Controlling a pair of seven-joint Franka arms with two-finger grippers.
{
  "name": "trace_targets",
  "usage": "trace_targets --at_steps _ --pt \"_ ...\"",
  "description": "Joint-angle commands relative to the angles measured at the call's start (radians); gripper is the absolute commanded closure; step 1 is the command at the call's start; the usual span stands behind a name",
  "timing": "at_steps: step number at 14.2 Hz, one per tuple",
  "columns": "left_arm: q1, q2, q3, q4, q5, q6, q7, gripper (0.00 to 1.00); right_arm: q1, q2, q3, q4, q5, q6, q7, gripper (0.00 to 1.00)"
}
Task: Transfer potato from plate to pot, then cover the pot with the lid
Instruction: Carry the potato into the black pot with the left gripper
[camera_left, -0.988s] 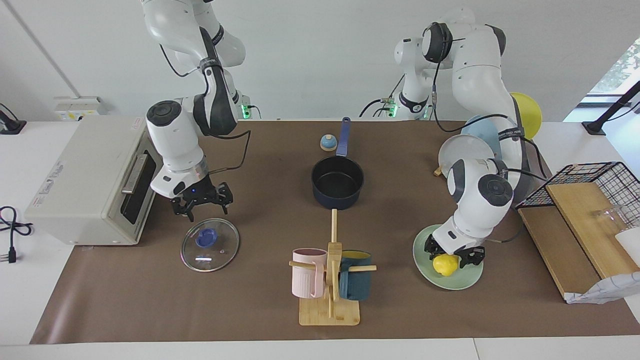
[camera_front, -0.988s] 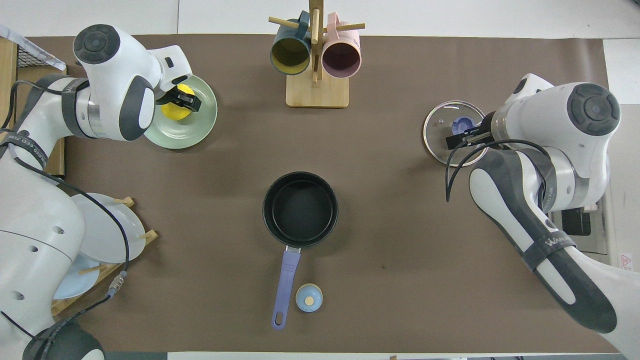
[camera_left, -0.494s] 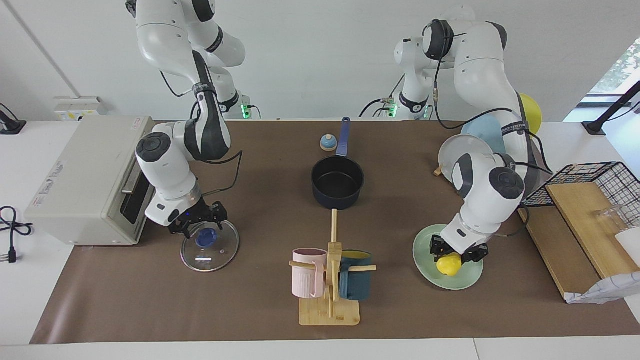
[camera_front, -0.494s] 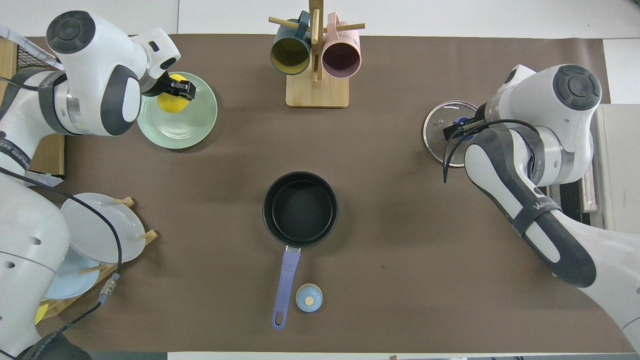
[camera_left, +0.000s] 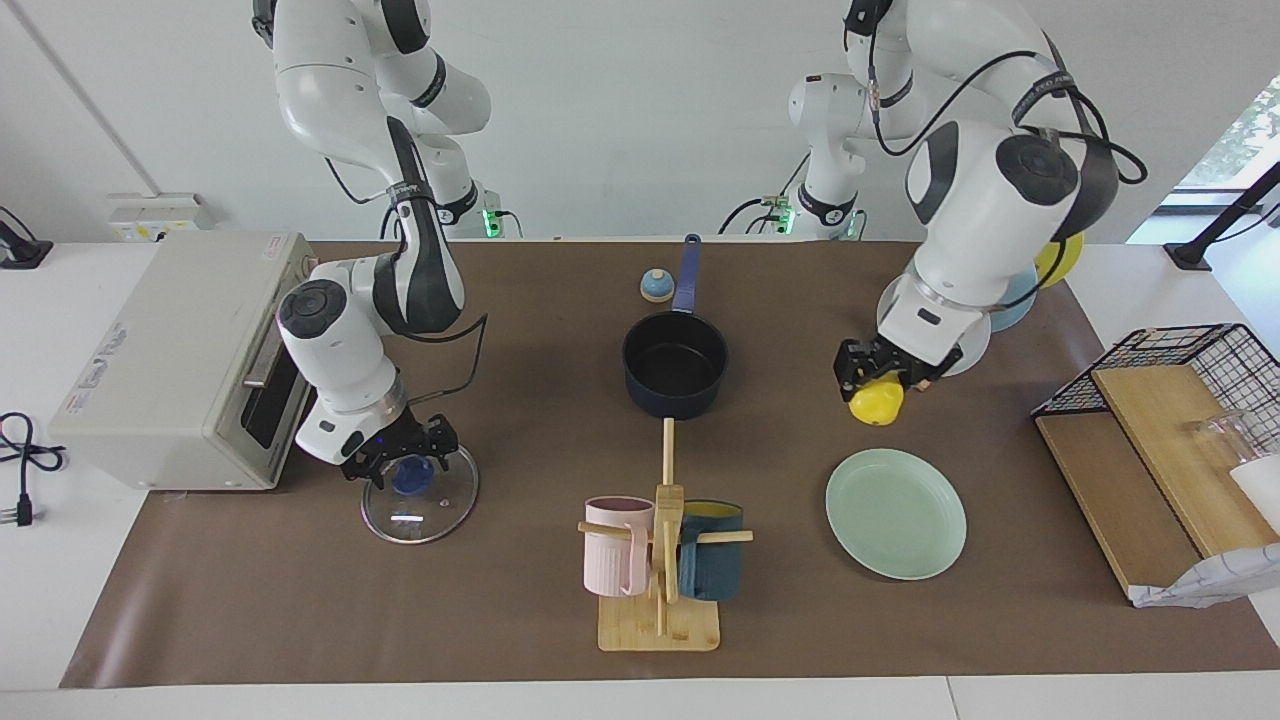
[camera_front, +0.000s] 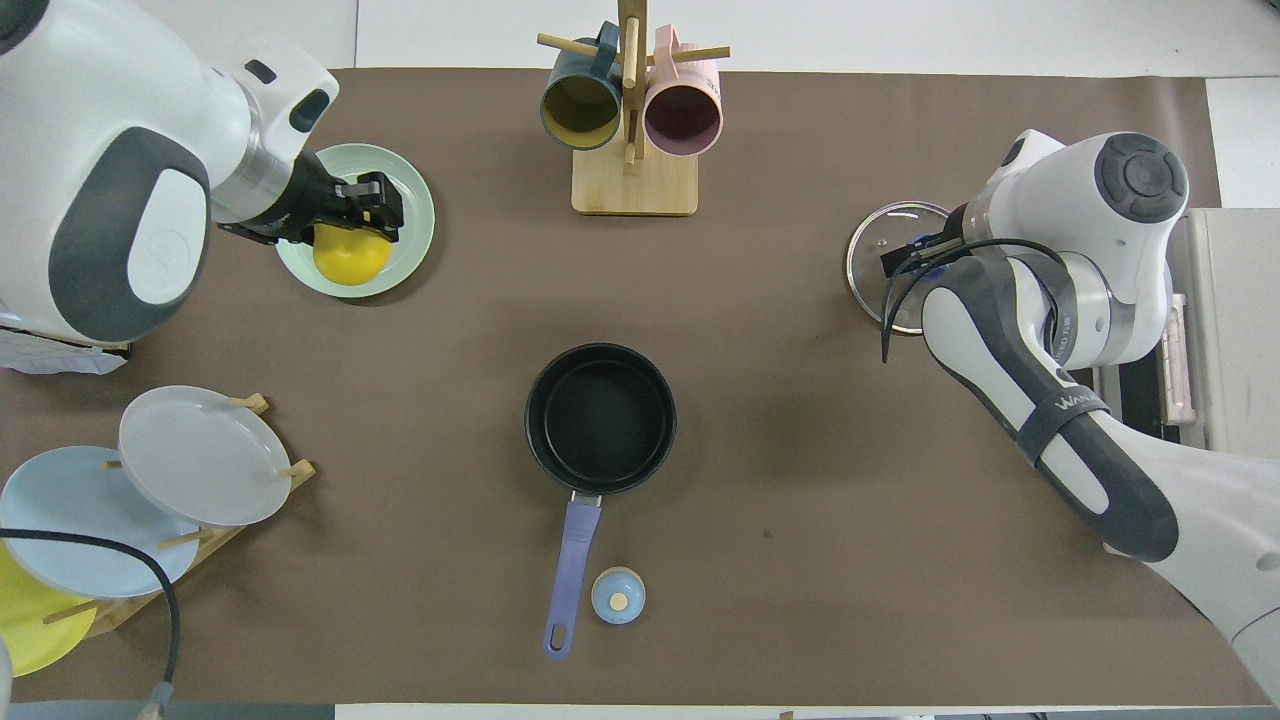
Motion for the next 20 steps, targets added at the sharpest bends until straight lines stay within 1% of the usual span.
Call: trace_targets --at_steps 1,2,4,5,8,10,11,12,13,14,15,16,19,20 --pt "-0.123 -0.124 0.017 -0.215 -0.041 0.066 -0.154 1.00 -0.022 0.017 0.021 0.011 -0.001 0.014 -0.035 0.04" --pt "-0.157 -0.152 0.017 -0.283 -0.041 0.122 -0.191 1.00 -0.022 0.022 0.021 0.011 -0.001 0.026 -0.044 0.05" --pt "-0.231 -0.213 0.017 -0.444 -0.041 0.295 -0.210 1.00 -0.022 0.023 0.020 0.011 -0.002 0.031 -0.069 0.08" --pt "-0.259 -0.217 0.016 -0.494 -0.041 0.360 -0.245 1.00 -0.024 0.023 0.020 0.011 -0.002 0.034 -0.089 0.09" --pt "-0.317 -0.174 0.017 -0.518 -0.041 0.437 -0.320 1.00 -0.025 0.023 0.020 0.010 -0.002 0.034 -0.095 0.11" --pt "-0.331 -0.137 0.017 -0.520 -0.041 0.471 -0.325 1.00 -0.025 0.022 0.020 0.007 -0.001 0.034 -0.095 0.19" --pt "-0.345 -0.128 0.017 -0.520 -0.041 0.475 -0.330 1.00 -0.025 0.022 0.020 0.007 -0.001 0.034 -0.095 0.25" --pt "-0.349 -0.117 0.017 -0.521 -0.041 0.478 -0.344 1.00 -0.025 0.020 0.020 0.007 -0.001 0.032 -0.095 0.34" --pt "-0.349 -0.102 0.017 -0.521 -0.041 0.494 -0.345 1.00 -0.024 0.020 0.020 0.004 -0.001 0.034 -0.095 0.40" --pt "-0.356 -0.086 0.017 -0.533 -0.041 0.542 -0.351 1.00 -0.024 0.020 0.020 0.004 -0.001 0.029 -0.093 0.51" --pt "-0.374 -0.083 0.019 -0.558 -0.041 0.596 -0.367 1.00 -0.024 0.020 0.018 0.007 -0.001 0.024 -0.095 0.53" --pt "-0.377 -0.077 0.019 -0.573 -0.041 0.622 -0.367 1.00 -0.025 0.020 0.018 0.010 -0.001 0.020 -0.093 0.54" --pt "-0.377 -0.062 0.020 -0.575 -0.038 0.629 -0.361 1.00 -0.022 0.012 0.020 0.022 0.007 0.003 -0.092 0.55" --pt "-0.377 -0.057 0.019 -0.575 -0.038 0.629 -0.358 1.00 -0.018 0.006 0.020 0.039 0.010 -0.023 -0.089 0.56"
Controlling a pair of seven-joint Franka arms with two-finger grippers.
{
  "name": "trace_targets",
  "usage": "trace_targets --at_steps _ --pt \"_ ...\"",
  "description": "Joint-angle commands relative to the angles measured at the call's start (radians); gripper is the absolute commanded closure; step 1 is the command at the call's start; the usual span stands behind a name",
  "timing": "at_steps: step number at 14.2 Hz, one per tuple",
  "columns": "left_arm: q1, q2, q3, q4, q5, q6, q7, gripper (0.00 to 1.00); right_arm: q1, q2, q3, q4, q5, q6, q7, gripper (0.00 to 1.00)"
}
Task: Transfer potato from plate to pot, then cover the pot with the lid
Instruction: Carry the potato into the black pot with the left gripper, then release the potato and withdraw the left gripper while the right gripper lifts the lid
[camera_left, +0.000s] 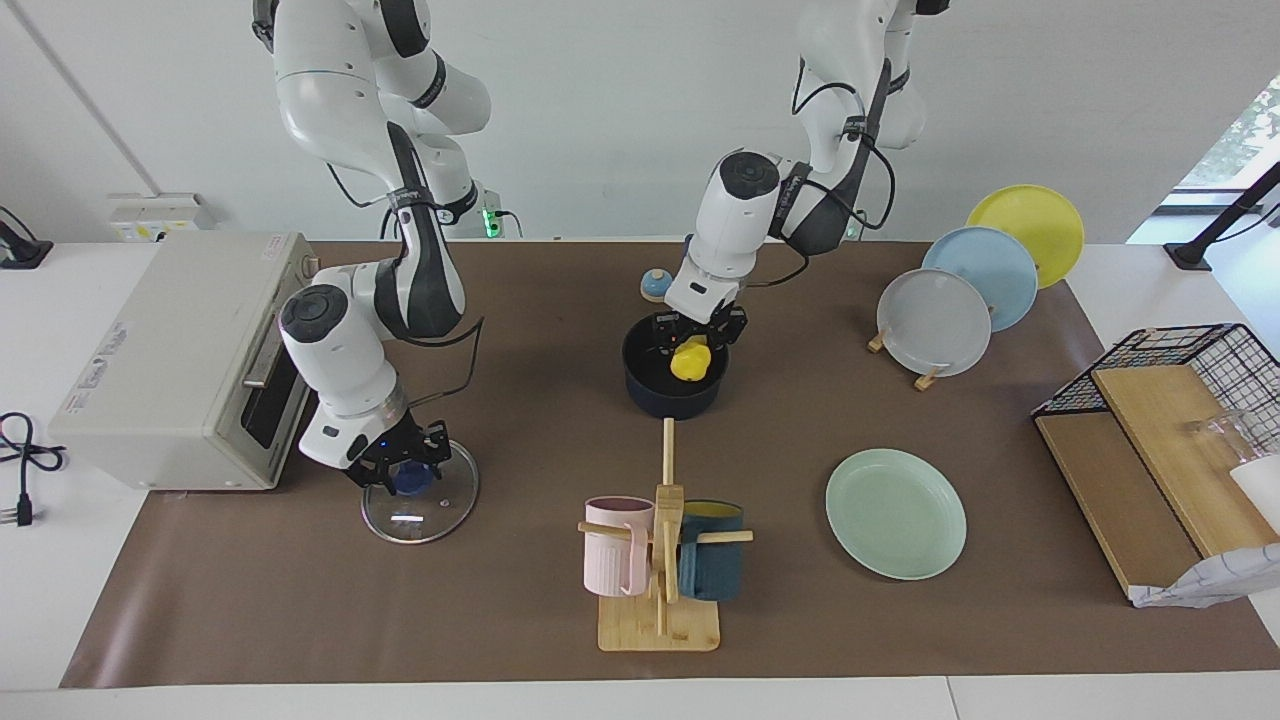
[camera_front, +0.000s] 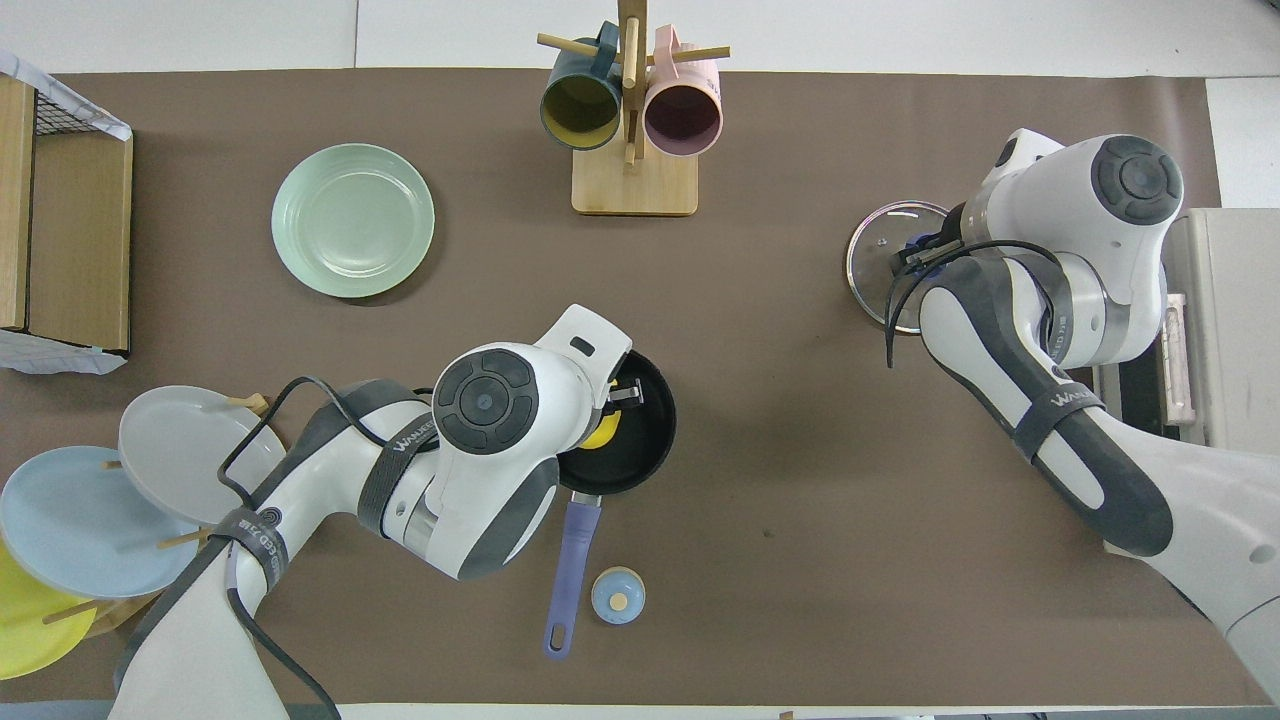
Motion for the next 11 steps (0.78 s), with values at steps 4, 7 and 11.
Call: trace_targets --at_steps 4,7,11 --pt "-0.042 0.002 0.018 -0.056 -0.012 0.048 -0.012 1.00 0.014 -0.085 0.023 0.086 0.009 -0.222 0.015 0.94" --pt "-0.049 -0.001 0.018 -0.079 -0.012 0.078 -0.012 1.00 0.017 -0.148 0.023 0.086 0.012 -0.322 0.020 1.00" --pt "-0.061 -0.005 0.018 -0.090 -0.011 0.076 -0.010 1.00 0.017 -0.158 0.026 0.092 0.013 -0.356 0.038 1.00"
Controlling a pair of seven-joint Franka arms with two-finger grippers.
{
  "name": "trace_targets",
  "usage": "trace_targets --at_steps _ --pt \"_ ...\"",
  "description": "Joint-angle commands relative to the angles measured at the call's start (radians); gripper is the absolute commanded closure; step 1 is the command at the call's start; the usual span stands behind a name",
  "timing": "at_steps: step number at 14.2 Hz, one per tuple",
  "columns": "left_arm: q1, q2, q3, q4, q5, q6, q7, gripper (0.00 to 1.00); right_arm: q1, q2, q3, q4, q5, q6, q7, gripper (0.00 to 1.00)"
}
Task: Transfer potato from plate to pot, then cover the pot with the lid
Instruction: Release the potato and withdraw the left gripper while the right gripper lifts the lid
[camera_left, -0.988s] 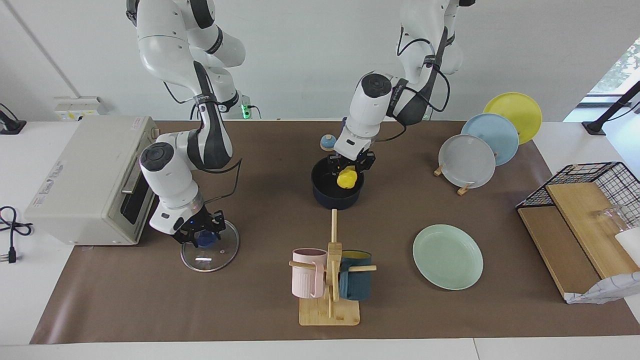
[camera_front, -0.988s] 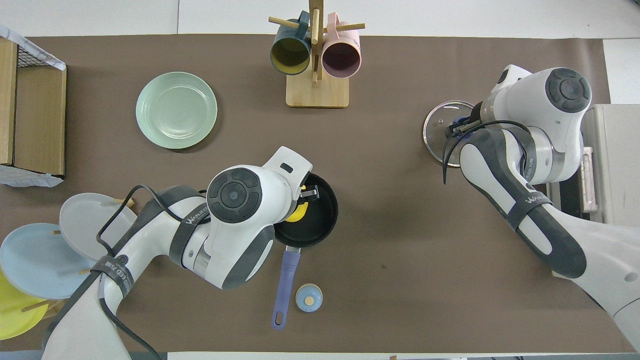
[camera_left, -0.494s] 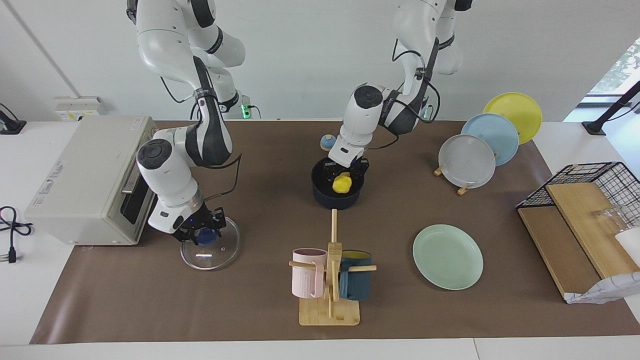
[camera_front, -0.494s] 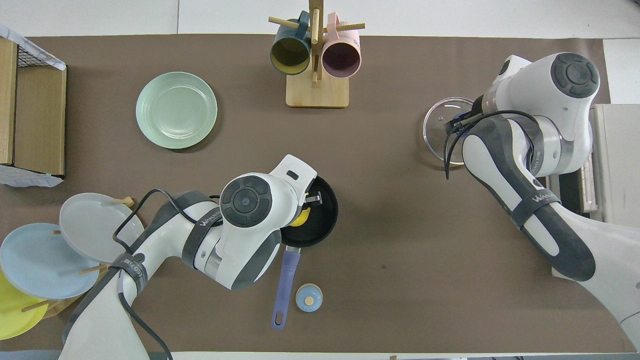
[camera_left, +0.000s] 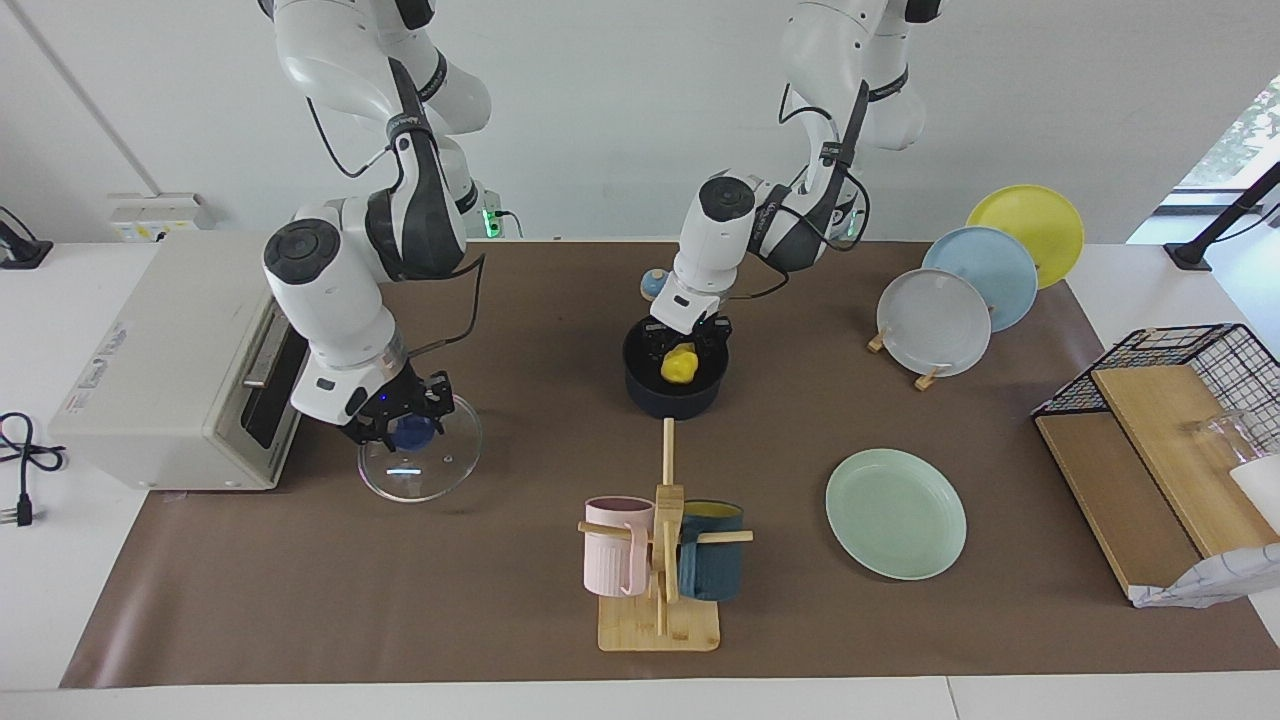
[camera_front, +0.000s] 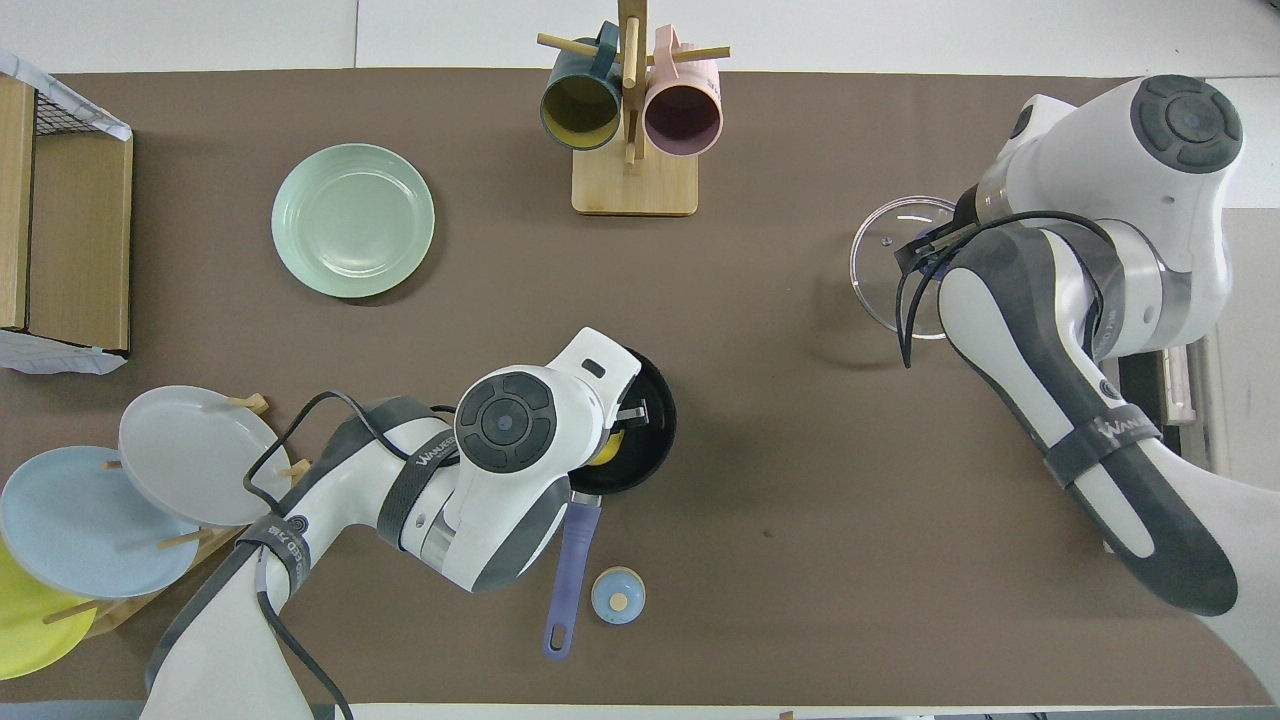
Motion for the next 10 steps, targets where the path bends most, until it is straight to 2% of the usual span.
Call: trace_targets --at_steps 1,2,3,4,5,6,7,8,10 --pt "-0.029 -0.020 0.018 -0.039 -0.011 0.029 -0.007 1.00 -0.011 -0.004 0.027 0.012 0.012 -0.029 0.069 1.00" --pt "-0.038 -0.020 0.018 -0.039 -0.011 0.029 -0.006 0.88 -0.011 -0.008 0.033 0.024 0.010 -0.057 0.089 1.00" --pt "-0.041 -0.020 0.019 -0.040 -0.009 0.027 -0.004 0.71 -0.009 -0.026 0.033 0.025 0.010 -0.075 0.098 1.00" --pt "-0.041 -0.021 0.019 -0.043 -0.009 0.027 -0.003 0.44 -0.009 -0.040 0.033 0.024 0.011 -0.097 0.099 1.00" --pt "-0.041 -0.023 0.019 -0.045 -0.008 0.027 -0.003 0.26 -0.009 -0.051 0.033 0.022 0.012 -0.115 0.102 1.00" --pt "-0.041 -0.023 0.019 -0.045 -0.008 0.026 -0.001 0.22 -0.008 -0.065 0.033 0.019 0.012 -0.137 0.115 1.00" --pt "-0.041 -0.021 0.019 -0.045 -0.006 0.024 0.000 0.09 0.004 -0.079 0.033 0.016 0.012 -0.148 0.131 1.00" --pt "-0.041 -0.021 0.021 -0.042 0.000 0.021 0.000 0.00 0.010 -0.086 0.033 0.013 0.010 -0.149 0.146 1.00" --pt "-0.032 -0.021 0.021 -0.031 0.011 0.015 0.005 0.00 0.012 -0.085 0.035 0.012 0.010 -0.143 0.158 1.00"
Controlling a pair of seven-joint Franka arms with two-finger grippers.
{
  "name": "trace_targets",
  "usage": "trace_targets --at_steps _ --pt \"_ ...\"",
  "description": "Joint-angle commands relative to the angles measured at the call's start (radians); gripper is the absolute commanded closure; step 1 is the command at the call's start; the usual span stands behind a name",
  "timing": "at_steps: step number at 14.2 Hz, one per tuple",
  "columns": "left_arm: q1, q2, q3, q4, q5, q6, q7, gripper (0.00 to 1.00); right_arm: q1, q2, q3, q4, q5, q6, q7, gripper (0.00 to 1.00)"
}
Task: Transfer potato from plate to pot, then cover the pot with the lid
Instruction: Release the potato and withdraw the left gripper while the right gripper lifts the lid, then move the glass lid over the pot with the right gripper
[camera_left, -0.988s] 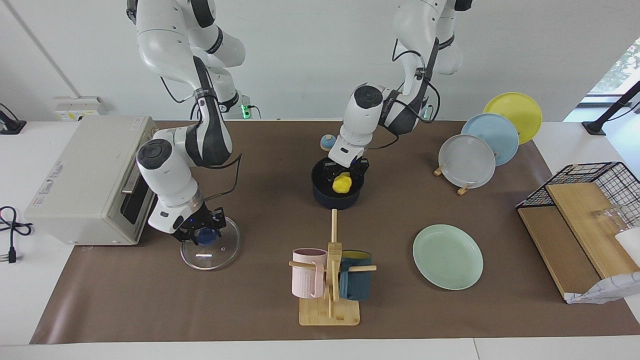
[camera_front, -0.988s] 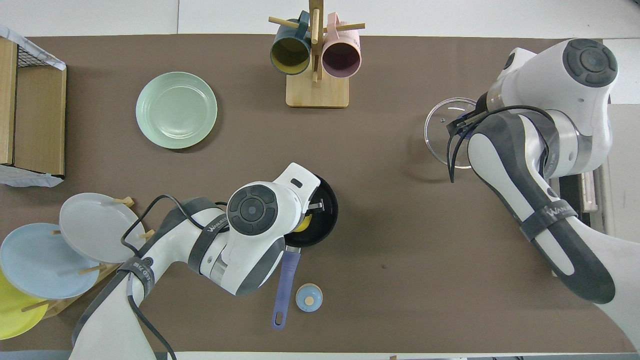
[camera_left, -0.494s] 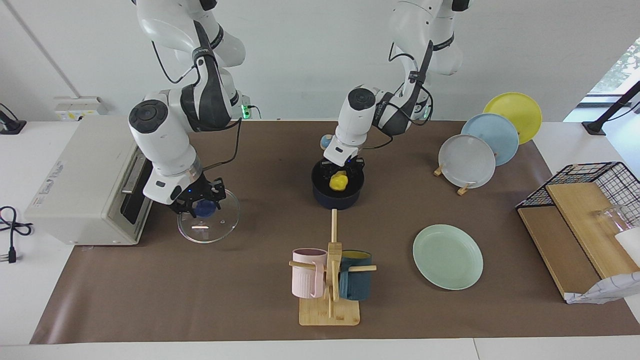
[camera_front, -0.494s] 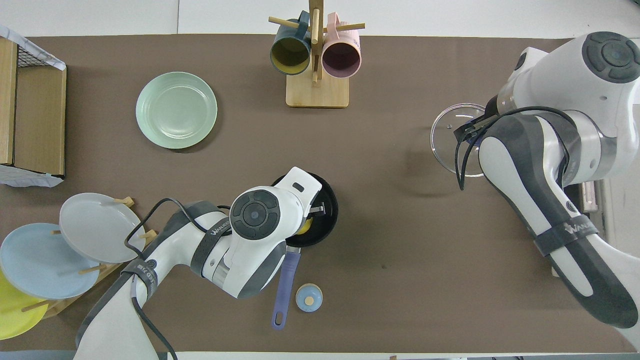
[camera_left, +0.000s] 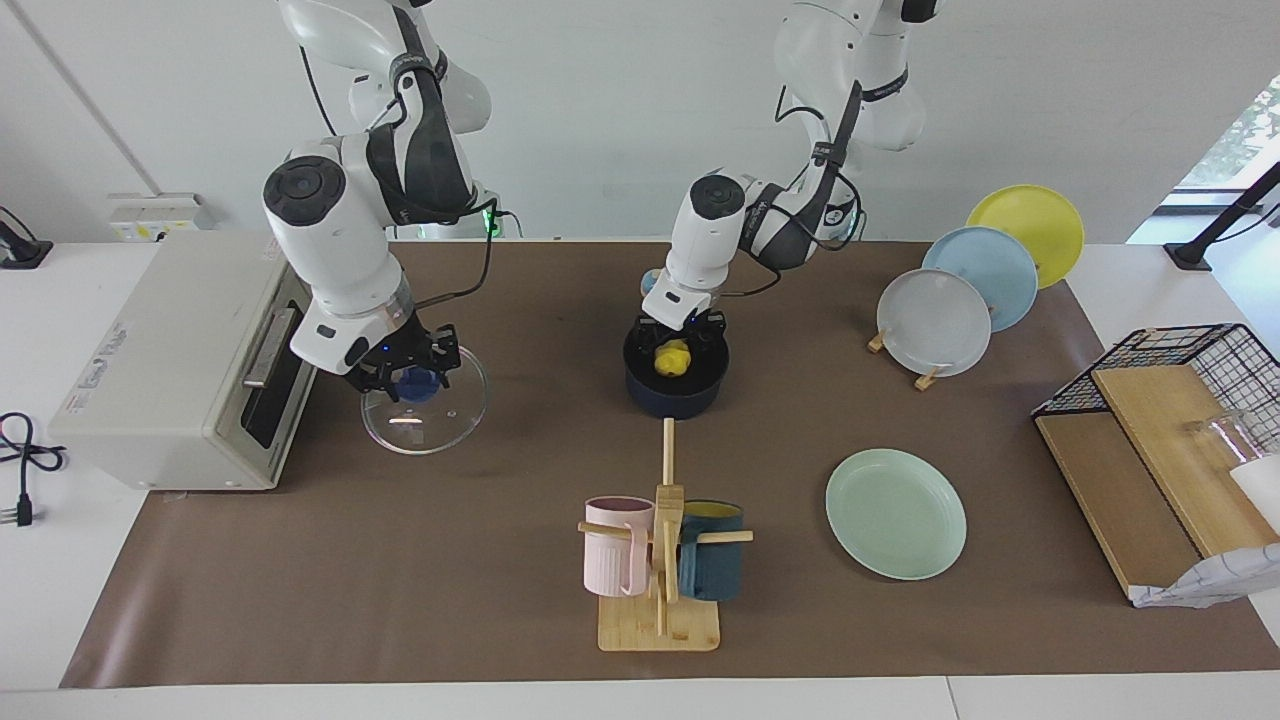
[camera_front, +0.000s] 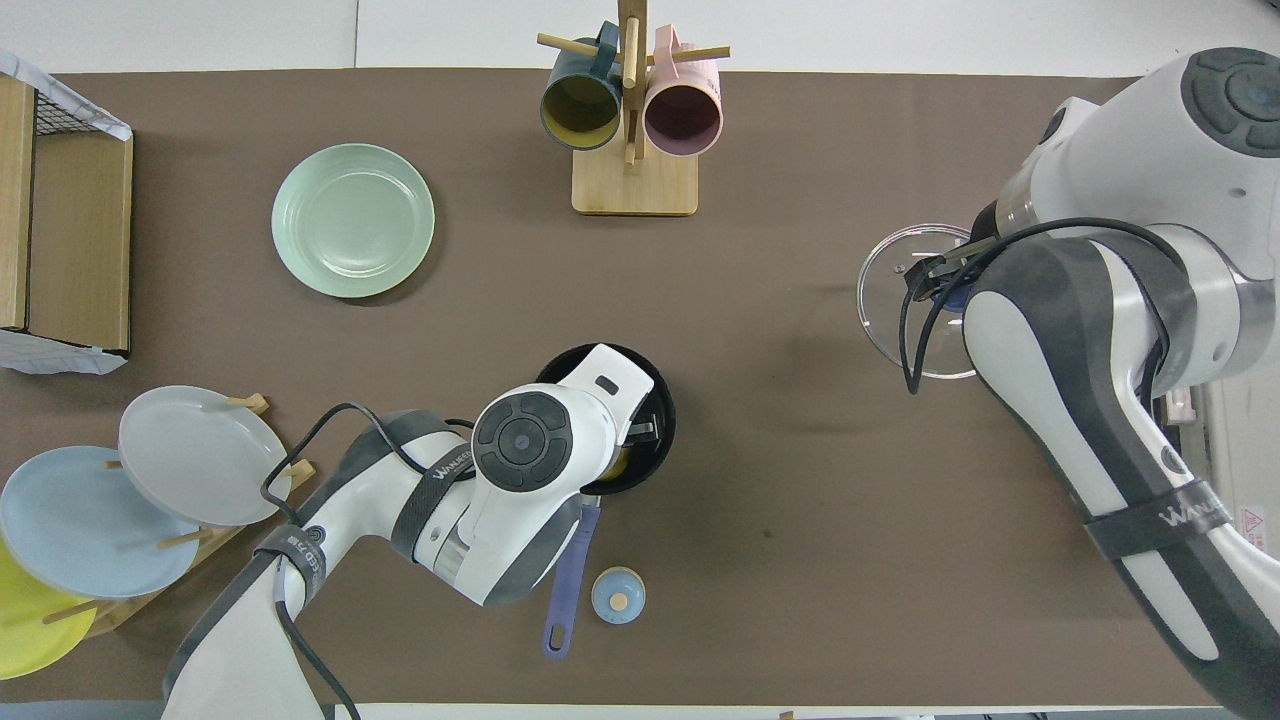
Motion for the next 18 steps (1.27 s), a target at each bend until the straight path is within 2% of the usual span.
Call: trace_targets --at_steps 1,3,6,9,13,16,18 --pt "-0.007 -0.025 0.022 -0.016 0.011 -0.005 0.007 0.00 -0.003 -0.013 0.013 -0.008 0.010 -0.005 0.023 1.00" --pt "0.011 -0.040 0.026 0.032 0.016 -0.083 0.023 0.00 -0.005 -0.013 0.021 -0.008 0.010 0.000 0.025 1.00" --pt "0.108 -0.110 0.025 0.142 0.014 -0.296 0.121 0.00 -0.003 -0.011 0.026 -0.004 0.010 -0.012 0.051 1.00" --pt "0.191 -0.169 0.026 0.237 0.014 -0.443 0.161 0.00 -0.003 -0.007 0.068 0.004 0.004 -0.024 0.130 1.00" --pt "0.367 -0.267 0.028 0.331 0.014 -0.624 0.312 0.00 -0.005 0.016 0.238 0.038 -0.042 -0.025 0.426 1.00" --pt "0.526 -0.281 0.028 0.406 0.016 -0.761 0.539 0.00 -0.003 0.036 0.381 0.050 -0.097 -0.011 0.654 1.00" --pt "0.597 -0.286 0.028 0.425 0.049 -0.801 0.647 0.00 0.009 0.090 0.488 0.105 -0.177 -0.020 0.819 1.00"
